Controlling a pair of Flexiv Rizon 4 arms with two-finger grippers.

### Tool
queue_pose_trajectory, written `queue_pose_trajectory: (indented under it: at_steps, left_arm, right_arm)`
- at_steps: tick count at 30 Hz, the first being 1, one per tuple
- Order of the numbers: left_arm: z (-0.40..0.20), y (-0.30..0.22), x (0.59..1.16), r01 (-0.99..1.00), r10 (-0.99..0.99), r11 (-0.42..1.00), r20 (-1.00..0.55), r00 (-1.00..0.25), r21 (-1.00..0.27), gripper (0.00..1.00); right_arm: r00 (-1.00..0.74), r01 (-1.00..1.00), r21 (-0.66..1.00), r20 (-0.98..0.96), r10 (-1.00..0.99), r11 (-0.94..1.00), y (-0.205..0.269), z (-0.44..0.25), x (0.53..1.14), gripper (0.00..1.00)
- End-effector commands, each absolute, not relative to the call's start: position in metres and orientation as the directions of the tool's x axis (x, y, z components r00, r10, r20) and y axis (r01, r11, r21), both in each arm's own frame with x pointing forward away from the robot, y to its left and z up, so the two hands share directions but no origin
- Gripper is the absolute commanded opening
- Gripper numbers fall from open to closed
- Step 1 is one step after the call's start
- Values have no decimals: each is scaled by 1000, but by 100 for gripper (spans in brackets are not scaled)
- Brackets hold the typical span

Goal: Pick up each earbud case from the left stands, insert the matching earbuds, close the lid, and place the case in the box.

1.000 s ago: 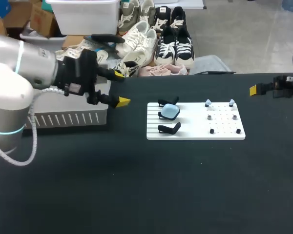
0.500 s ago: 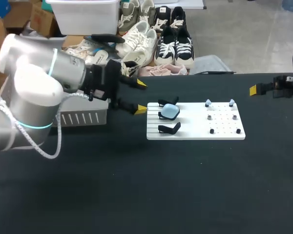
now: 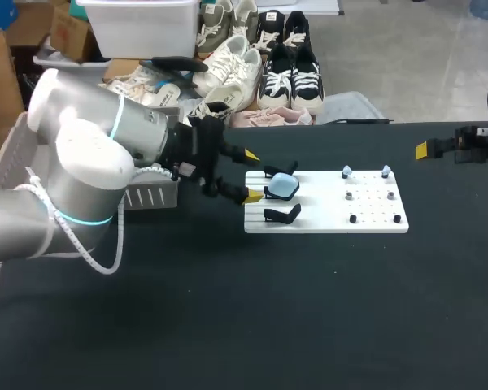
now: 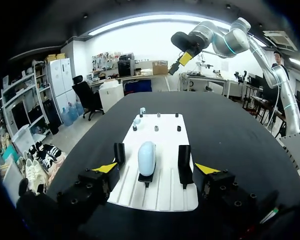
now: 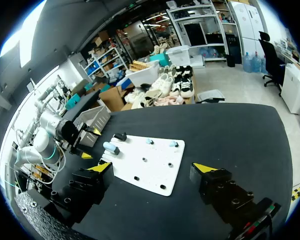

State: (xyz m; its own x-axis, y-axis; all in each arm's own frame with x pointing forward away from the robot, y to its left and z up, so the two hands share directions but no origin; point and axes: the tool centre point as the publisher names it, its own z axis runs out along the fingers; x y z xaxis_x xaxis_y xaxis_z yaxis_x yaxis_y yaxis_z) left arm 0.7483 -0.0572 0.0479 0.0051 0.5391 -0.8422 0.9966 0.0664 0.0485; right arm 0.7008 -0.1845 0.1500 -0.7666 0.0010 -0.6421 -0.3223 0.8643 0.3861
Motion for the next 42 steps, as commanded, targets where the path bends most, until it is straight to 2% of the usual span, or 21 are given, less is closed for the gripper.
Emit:
queue_pose_trajectory:
  at_steps: [1,38,42]
  left_arm:
    - [41,-64,749,996,530,79,-848,0,50,100]
    - [26,-97,765,1000,480,-29,-877,18,4,100]
    - [24,-99,763,999,481,-37,-877,18,0,95]
  right_arm:
    - [-766,-326,388,-643,0,862,-185,149,701,100]
    - [-766,-326,388,-643,0,862,-185,149,701,100]
    - [-766,-326,388,-643,0,862,-185,149,701,100]
